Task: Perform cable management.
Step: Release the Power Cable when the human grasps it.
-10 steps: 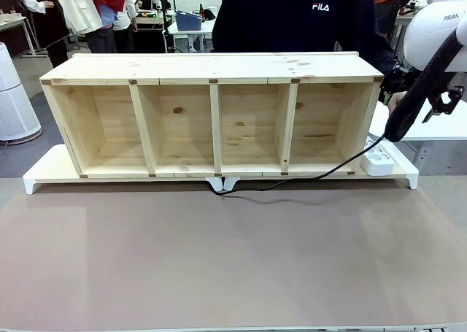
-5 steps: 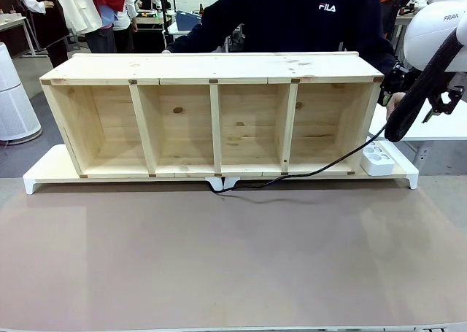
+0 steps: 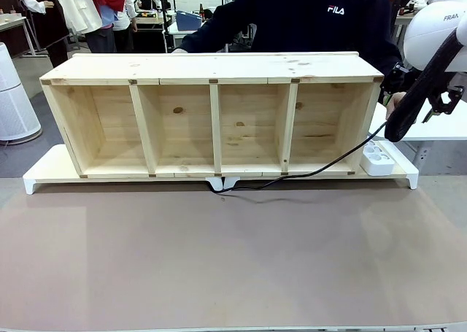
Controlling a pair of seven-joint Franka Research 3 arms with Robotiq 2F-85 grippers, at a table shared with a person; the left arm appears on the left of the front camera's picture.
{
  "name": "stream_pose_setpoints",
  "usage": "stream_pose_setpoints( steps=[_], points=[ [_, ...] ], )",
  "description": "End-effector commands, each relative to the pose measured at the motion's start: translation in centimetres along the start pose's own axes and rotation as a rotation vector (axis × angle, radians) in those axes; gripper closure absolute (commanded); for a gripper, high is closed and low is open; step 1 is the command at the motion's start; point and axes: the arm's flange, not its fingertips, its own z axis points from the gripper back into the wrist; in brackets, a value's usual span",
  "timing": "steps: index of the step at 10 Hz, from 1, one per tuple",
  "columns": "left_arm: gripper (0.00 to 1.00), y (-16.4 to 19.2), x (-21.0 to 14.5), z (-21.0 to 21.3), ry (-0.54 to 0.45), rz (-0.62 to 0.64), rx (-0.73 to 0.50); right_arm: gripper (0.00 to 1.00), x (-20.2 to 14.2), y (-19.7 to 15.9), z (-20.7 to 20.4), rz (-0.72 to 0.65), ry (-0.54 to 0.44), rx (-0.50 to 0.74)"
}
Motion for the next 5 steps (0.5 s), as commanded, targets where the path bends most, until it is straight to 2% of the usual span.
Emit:
stream_pose_setpoints(
  steps=[1,5],
  points=[
    [0.0,-0.11,0.13,-0.15,-0.01,0.013,-0.003,0.0,-0.02,-0.04,-0.06,0.004,0.005,0.001],
    [0.0,-0.11,0.13,-0.15,-0.01,0.013,-0.003,0.0,-0.02,-0.04,-0.06,0.004,0.005,0.001]
  ],
)
